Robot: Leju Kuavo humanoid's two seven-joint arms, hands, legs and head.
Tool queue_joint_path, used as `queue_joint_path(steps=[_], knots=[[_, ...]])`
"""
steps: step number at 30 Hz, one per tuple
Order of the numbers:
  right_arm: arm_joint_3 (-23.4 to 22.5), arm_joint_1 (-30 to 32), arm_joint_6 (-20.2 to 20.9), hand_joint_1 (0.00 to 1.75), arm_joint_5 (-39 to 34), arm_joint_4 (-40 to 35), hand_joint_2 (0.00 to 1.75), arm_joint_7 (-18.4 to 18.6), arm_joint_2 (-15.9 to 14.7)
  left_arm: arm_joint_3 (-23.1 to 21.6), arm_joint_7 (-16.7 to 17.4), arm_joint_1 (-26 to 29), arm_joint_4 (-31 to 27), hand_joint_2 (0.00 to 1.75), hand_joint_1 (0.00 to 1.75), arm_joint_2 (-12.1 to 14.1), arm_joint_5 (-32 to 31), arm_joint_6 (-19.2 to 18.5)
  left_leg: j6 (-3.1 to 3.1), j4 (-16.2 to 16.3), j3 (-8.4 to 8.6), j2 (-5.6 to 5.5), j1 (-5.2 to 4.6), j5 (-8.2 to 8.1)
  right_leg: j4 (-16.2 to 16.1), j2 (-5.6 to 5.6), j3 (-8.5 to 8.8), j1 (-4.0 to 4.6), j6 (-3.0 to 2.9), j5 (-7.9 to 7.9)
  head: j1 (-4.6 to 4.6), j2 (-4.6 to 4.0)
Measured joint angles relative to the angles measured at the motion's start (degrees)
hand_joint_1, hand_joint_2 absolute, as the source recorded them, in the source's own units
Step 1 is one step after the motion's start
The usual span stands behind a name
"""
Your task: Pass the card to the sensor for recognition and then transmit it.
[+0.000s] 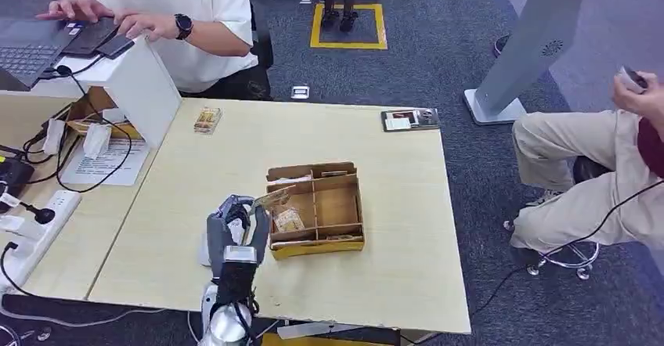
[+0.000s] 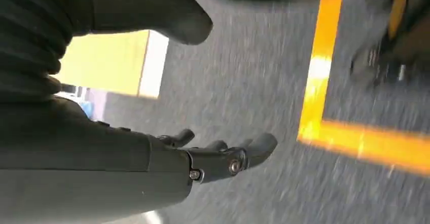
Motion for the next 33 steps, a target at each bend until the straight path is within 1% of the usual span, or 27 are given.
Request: queue_joint_path(steps=[2,3,8,10,11,12,13,14,15,16,17,18,20,23,27,33], knots=[[0.26,0.40,4.46,0.00,0.46,-0.20,1.75,-1.36,-1.07,-0.02,0.09,-0.60,0.00,1.75,1.75,-0.13,6.41,-2.91,0.00,0.01,-0.01,0.00,-0.01,0.00,0.00,-0.01,-0.01,0.00,0.00,0.00,0.00,0.02],[0.31,0.51,5.85,0.00,0.48,-0.33,1.75,-1.65,-1.38,-0.02,0.15,-0.85,0.02,1.75,1.75,-0.13,7.97,-3.55,0.00,0.01,-0.01,0.00,-0.01,0.00,0.00,-0.01,0.00,0.00,0.00,0.00,0.02,0.00],[0.68,0.93,6.91,0.00,0.68,-0.72,1.75,-2.02,-2.54,-0.02,0.15,-2.26,0.28,1.75,1.75,-0.39,9.79,-4.27,0.00,0.00,0.00,0.00,-0.01,0.00,0.00,0.00,-0.01,0.00,0.00,0.00,0.00,0.00],[1.03,1.06,9.52,0.00,1.38,-0.87,1.75,-2.81,-3.06,0.00,0.72,-2.91,0.57,1.75,1.75,-0.50,13.27,-5.43,0.00,0.00,-0.01,0.01,0.00,0.00,0.00,0.00,-0.02,0.00,0.00,0.00,0.00,0.00],[1.25,1.06,9.73,0.00,1.12,-0.81,1.75,-3.43,-3.89,0.00,1.24,-3.58,1.00,1.75,1.75,-0.55,16.27,-5.74,0.01,0.00,-0.04,-0.02,-0.01,0.00,0.00,-0.03,-0.01,0.00,0.00,0.00,0.00,0.00],[1.18,1.08,7.35,0.00,-0.23,-0.27,1.75,-4.91,-4.35,0.26,1.22,-4.23,1.42,1.75,1.75,-0.68,19.38,-4.28,0.01,0.01,-0.07,-0.02,-0.01,0.00,0.00,-0.03,0.00,0.00,0.02,0.01,0.04,0.02],[0.72,1.08,3.20,0.00,-2.00,0.92,1.75,-6.69,-4.35,0.77,1.16,-4.68,1.62,1.75,1.75,-0.85,21.97,-2.34,0.01,0.00,-0.06,0.00,-0.01,0.00,0.00,0.00,0.01,0.00,0.01,0.03,0.06,0.00],[0.15,0.85,-3.34,0.00,-3.04,1.84,1.75,-7.22,-4.29,1.56,1.71,-5.04,1.64,1.75,1.75,-0.94,24.35,-1.09,0.01,0.00,-0.07,0.07,-0.05,-0.01,0.00,0.06,0.02,-0.03,0.01,0.03,0.02,0.00],[-0.11,0.42,-12.23,0.00,-2.88,2.28,1.75,-6.67,-4.26,2.77,3.11,-5.36,1.64,1.75,1.75,-0.83,27.14,-1.45,0.01,0.00,-0.03,0.08,-0.06,0.00,0.01,0.09,0.02,-0.04,0.01,0.03,-0.04,0.00],[-0.11,-0.06,-24.13,0.00,-2.36,2.67,1.75,-5.88,-4.26,3.81,4.66,-5.67,1.64,1.75,1.75,-0.77,28.83,-2.15,0.03,0.00,-0.03,0.06,-0.04,0.02,0.01,0.07,0.00,-0.03,0.02,0.03,-0.02,0.00],[-0.15,-0.39,-34.62,0.00,-1.88,2.90,1.75,-5.56,-4.18,4.76,5.83,-6.03,1.64,1.75,1.75,-0.64,30.04,-2.82,0.06,0.00,-0.04,0.03,-0.04,0.06,0.01,0.02,0.00,-0.03,0.02,0.03,0.04,0.02],[-0.22,-0.81,-40.60,0.00,-1.62,3.13,1.75,-5.52,-4.13,5.47,6.52,-6.58,1.68,1.75,1.75,-0.48,30.72,-3.07,0.06,0.00,-0.05,0.01,-0.04,0.06,0.01,-0.01,0.00,-0.03,0.02,0.03,0.02,0.02],[-0.24,-1.51,-40.14,0.00,-1.24,3.94,1.75,-5.62,-4.46,6.78,7.13,-8.11,2.03,1.75,1.75,-0.13,31.42,-3.44,0.05,0.01,-0.05,0.01,-0.02,0.06,0.01,-0.01,0.01,-0.01,0.03,0.04,0.24,0.02],[-0.85,-1.70,-39.16,0.00,-1.57,4.44,1.75,-6.37,-4.48,7.89,7.32,-10.78,3.72,1.75,1.75,0.24,31.79,-3.55,0.05,0.02,-0.05,-0.04,-0.04,0.06,0.01,-0.05,0.01,-0.03,0.05,0.06,0.24,0.00],[-1.66,-1.66,-38.76,0.00,-1.79,4.57,1.75,-6.85,-4.24,8.68,7.30,-12.26,5.07,1.75,1.75,0.44,31.84,-3.59,0.05,0.00,-0.05,-0.02,-0.03,0.06,0.02,-0.01,-0.02,-0.02,0.04,0.05,0.04,0.00],[-4.41,-1.00,-38.77,0.00,-2.97,5.20,1.75,-8.33,-6.19,8.90,7.06,-15.14,8.59,1.75,1.75,0.48,31.75,-2.72,0.07,0.01,-0.12,-0.05,-0.06,0.05,0.01,-0.04,-0.02,-0.05,0.05,0.05,0.09,0.00]])
